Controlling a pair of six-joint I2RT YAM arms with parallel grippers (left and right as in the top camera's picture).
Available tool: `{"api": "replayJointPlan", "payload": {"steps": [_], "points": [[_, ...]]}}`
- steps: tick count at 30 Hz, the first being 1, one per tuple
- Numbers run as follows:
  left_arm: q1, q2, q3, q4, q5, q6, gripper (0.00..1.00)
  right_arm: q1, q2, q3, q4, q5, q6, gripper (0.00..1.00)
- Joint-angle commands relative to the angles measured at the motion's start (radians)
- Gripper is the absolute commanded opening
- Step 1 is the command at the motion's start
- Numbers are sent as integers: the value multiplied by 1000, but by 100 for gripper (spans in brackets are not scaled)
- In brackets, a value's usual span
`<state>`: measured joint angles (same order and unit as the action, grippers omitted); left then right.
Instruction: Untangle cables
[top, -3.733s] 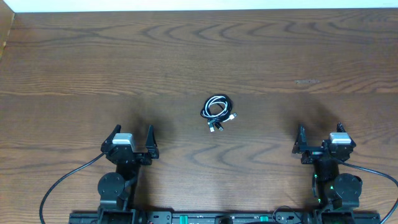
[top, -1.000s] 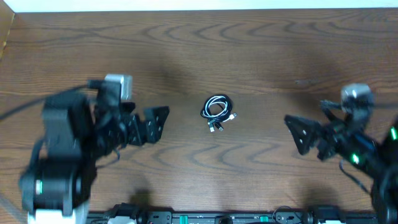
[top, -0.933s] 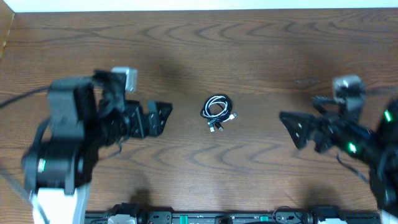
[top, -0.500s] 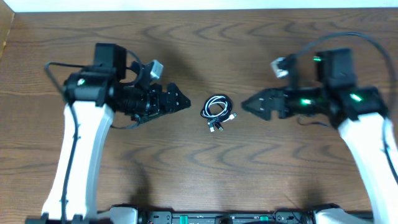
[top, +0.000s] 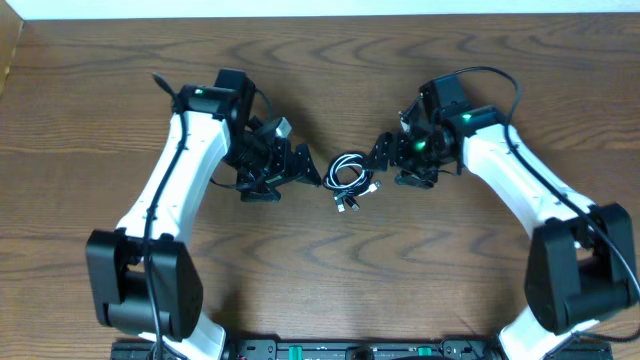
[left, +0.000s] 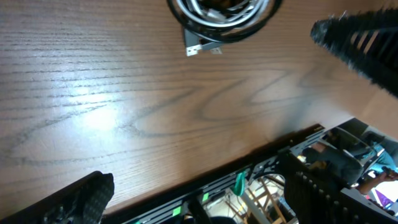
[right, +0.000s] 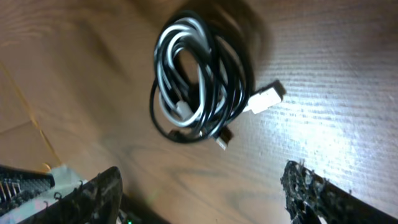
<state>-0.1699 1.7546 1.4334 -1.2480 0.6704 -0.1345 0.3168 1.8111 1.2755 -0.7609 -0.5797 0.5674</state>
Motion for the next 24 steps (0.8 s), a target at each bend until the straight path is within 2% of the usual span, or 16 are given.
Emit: {"api": "replayJointPlan", "payload": {"steps": [1, 4, 8, 13, 24], "points": [[-11, 38, -9, 25, -45, -5, 93, 34, 41, 11, 60, 21, 69, 76], [-11, 50, -10, 45, -93, -5, 93, 52, 54, 11, 108, 29, 69, 71], [-11, 51, -10, 49, -179, -5, 93, 60, 56, 11, 122, 142, 130, 51], [-11, 51, -10, 69, -234, -5, 93, 76, 56, 11, 140, 188, 146, 47], [-11, 51, -10, 103, -235, -5, 94, 129, 56, 11, 148, 260, 147, 44]]}}
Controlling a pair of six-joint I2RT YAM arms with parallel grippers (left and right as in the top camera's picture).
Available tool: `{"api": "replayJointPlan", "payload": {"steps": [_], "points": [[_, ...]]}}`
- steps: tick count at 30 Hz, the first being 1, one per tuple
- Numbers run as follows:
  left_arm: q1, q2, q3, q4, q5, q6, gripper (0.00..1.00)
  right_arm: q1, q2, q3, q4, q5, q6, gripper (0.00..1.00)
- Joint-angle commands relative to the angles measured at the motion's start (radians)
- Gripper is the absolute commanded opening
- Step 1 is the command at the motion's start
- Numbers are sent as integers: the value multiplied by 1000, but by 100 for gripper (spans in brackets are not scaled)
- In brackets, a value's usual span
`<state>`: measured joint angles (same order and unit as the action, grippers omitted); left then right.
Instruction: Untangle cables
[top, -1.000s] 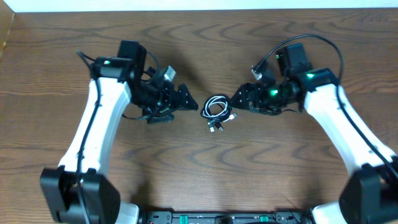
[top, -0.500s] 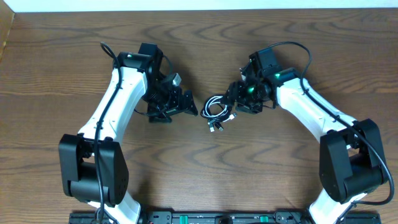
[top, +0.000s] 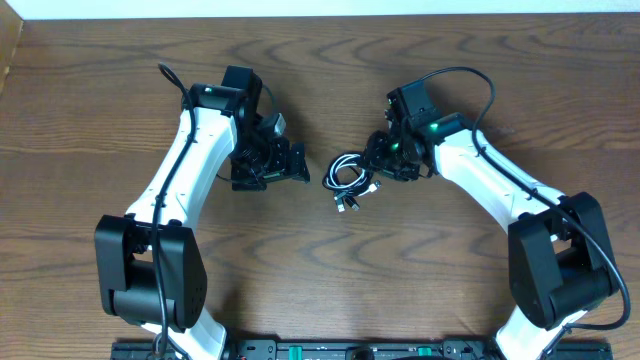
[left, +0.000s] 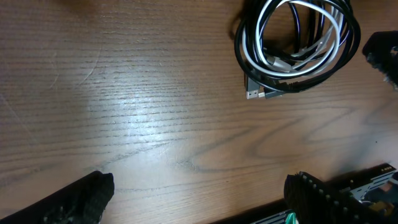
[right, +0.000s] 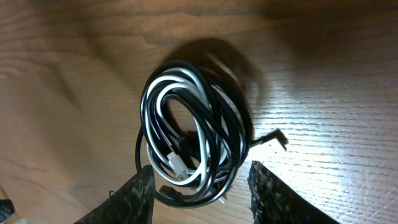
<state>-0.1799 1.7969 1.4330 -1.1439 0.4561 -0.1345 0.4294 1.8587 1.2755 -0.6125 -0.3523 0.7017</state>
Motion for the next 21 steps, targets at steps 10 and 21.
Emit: {"api": "replayJointPlan", "payload": {"steps": [10, 21], "points": [[-1, 9, -9, 5, -20, -5, 93, 32, 9, 10, 0, 63, 20, 38], [-1, 9, -9, 9, -20, -5, 93, 57, 9, -9, 38, 66, 20, 36]]}}
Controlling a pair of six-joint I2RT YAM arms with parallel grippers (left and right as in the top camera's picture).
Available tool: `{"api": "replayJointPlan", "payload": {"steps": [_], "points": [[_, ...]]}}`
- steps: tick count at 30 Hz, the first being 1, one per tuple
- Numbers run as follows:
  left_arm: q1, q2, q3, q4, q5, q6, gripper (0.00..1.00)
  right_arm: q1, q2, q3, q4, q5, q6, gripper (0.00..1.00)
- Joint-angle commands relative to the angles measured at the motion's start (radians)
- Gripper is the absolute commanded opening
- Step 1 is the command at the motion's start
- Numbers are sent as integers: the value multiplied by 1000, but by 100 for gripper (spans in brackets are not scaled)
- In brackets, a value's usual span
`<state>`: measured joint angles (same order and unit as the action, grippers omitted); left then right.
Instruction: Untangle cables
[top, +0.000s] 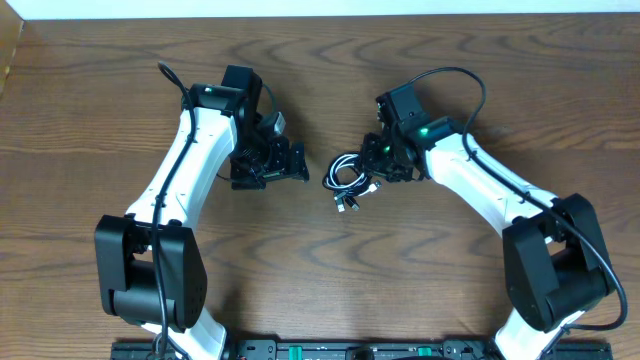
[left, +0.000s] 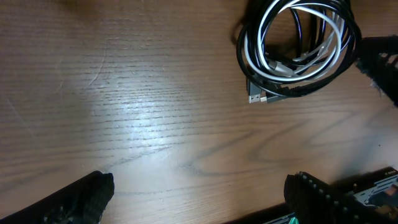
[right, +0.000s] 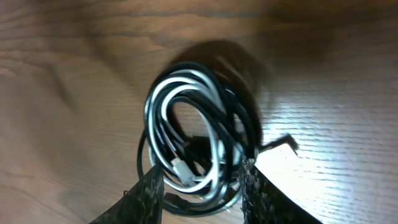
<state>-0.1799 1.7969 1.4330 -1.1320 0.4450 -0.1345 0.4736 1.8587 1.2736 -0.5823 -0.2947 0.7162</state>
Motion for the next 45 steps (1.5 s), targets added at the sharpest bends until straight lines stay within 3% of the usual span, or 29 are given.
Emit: {"api": "replayJointPlan", "payload": {"steps": [1, 45], "points": [[-1, 9, -9, -3, -9, -5, 93, 13, 9, -7, 8, 13, 11, 35], [-1, 9, -9, -3, -9, -5, 93, 51, 39, -19, -30, 116, 39, 26]]}}
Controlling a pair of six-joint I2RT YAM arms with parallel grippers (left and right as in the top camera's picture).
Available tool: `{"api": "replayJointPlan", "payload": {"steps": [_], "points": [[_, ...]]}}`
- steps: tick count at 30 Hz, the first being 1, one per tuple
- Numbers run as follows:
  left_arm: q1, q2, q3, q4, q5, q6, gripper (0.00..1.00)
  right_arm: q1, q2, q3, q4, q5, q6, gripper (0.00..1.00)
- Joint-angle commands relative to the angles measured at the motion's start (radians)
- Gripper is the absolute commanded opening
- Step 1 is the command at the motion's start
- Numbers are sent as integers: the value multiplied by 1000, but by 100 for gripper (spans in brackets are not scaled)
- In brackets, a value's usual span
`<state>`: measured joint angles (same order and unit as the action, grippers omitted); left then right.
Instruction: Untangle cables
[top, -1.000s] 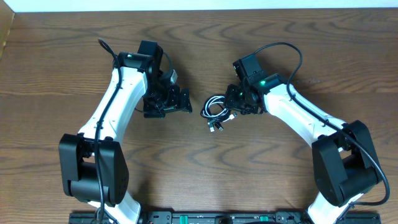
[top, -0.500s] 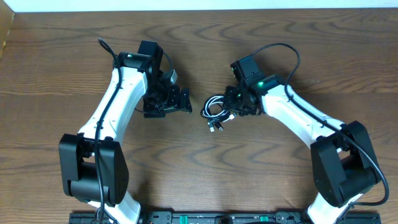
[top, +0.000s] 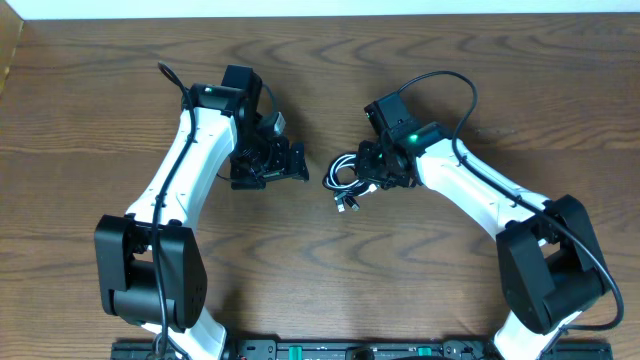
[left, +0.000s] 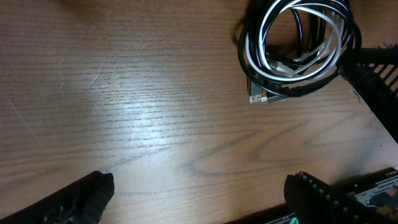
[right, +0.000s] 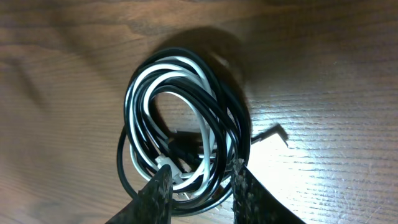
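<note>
A coil of black and white cables lies wound together on the wooden table between the arms; it also shows as the coil and the coil. Its plugs stick out at the near edge. My right gripper is down on the coil's right side, jaws narrowed but still open, with several strands lying loosely between the fingers. My left gripper stands wide open over bare wood to the left of the coil, holding nothing.
The brown wooden table carries only the coil. A black rail with electronics runs along the front edge. The right arm's own black cable loops above its wrist.
My right gripper has shifted a little further left over the coil and its jaws have narrowed more around the strands. The left gripper and the coil have not moved.
At first both grippers stood wide open on either side of the coil, the left one close to it. Then the left gripper sat further from the coil, while the right one was over the coil's right edge with narrower jaws. Since then those jaws have kept narrowing around the strands.
</note>
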<state>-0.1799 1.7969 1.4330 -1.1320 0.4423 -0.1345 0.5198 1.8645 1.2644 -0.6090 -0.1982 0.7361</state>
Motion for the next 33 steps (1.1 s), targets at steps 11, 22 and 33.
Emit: {"api": "replayJointPlan", "payload": {"steps": [11, 22, 33], "points": [[-1, 9, -9, -3, -6, -5, 93, -3, 35, -10, 23, 5, 18, 7], [-1, 9, -9, -10, -6, -5, 93, -96, -182, 14, 21, -105, -84, 1], [-1, 9, -9, -6, -6, -6, 93, -77, -530, 18, 105, -153, -132, 2]]}}
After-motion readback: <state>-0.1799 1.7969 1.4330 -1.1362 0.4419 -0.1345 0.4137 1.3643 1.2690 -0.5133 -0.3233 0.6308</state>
